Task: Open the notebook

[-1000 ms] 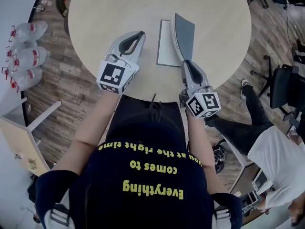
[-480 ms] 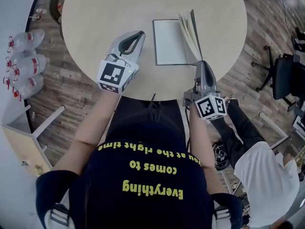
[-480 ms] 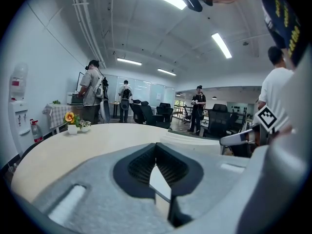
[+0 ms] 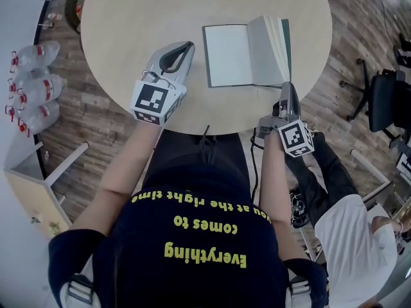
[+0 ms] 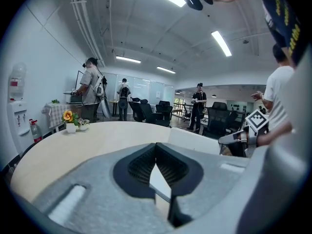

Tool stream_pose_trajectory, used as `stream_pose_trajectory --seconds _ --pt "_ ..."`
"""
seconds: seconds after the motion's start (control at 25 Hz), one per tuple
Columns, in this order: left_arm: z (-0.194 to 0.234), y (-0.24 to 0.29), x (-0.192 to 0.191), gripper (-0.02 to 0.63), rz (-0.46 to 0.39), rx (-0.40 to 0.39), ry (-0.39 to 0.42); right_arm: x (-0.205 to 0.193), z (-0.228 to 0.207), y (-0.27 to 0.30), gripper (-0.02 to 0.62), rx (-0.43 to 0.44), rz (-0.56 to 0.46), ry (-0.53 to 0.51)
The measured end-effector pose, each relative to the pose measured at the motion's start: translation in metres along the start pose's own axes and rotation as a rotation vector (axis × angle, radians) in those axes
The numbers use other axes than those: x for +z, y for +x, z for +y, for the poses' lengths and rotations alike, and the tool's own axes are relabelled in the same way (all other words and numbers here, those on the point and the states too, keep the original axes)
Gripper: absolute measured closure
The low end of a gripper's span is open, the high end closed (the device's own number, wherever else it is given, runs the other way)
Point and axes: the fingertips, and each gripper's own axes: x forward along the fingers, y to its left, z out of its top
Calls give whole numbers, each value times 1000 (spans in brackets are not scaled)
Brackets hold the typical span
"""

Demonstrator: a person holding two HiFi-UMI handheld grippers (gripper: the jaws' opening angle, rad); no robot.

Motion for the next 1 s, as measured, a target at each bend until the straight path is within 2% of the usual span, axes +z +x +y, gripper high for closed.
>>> stream_pose_trajectory --seconds 0.36,0.6,1.0 --pt "0 3 -5 601 16 5 -6 -4 -47 12 560 -92 65 93" --pt "-6 5 -9 603 23 2 -9 -31 -78 10 558 -160 134 190" --pt "0 3 -14 602 31 7 -28 -59 -82 6 554 -226 216 79"
